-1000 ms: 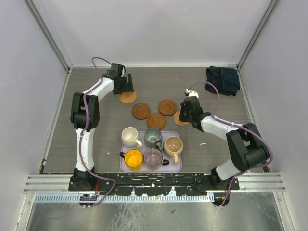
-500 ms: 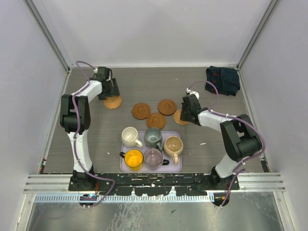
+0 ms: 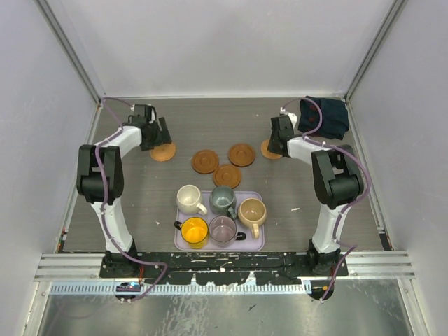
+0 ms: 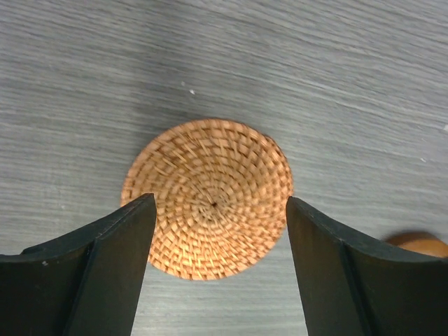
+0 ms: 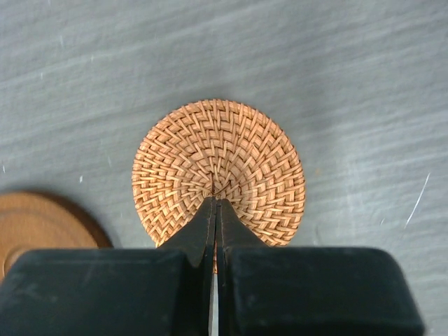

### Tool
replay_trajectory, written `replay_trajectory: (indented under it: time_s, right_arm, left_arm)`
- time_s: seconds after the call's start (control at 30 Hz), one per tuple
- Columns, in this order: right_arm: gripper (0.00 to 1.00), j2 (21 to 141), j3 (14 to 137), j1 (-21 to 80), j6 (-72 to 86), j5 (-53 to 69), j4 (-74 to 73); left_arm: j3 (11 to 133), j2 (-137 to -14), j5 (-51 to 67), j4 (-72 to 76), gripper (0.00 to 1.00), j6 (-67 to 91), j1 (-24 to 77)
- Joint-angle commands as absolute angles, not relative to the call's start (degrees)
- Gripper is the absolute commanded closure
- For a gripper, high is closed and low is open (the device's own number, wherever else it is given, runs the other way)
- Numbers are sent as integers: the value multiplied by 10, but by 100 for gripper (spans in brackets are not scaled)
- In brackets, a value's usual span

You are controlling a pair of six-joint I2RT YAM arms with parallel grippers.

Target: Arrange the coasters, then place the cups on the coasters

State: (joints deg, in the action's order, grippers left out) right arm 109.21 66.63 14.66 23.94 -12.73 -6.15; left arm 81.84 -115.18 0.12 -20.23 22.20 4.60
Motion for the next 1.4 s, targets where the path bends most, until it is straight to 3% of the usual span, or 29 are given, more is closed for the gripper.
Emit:
replay_trajectory:
  time_s: [0.0,0.23,0.47,0.6,0.8,0.93,1.17,1.37]
  right_arm:
    - [98,1129,712,124,230,-152,-73]
    - [98,1132,730,114,218,-156,-65]
    - [98,1097,707,113,203,-155,-39]
    - [98,1075,697,113,194,-144,-25]
    - [98,1032,667,113,187,-141,-16]
    - [97,1008,638,113,183,-143,-7]
    - [97,1019,631,114,175,-151,-15]
    - [97,1048,656,114,172,-135,-15]
  left_arm:
    - [783,-1062,55,-107,26,222,43]
    - [679,-976,41,-68,33,212,44]
    - [643,-973,43,-72,40,217,43]
    - [654,-998,47,-68,53,223,43]
    - [678,-1031,55,-70,63,224,44]
    - [688,-1050,43,-82,78,226,44]
    - [712,-1083,24,-111,95,237,44]
    - [742,-1100,5,-143,97,243,44]
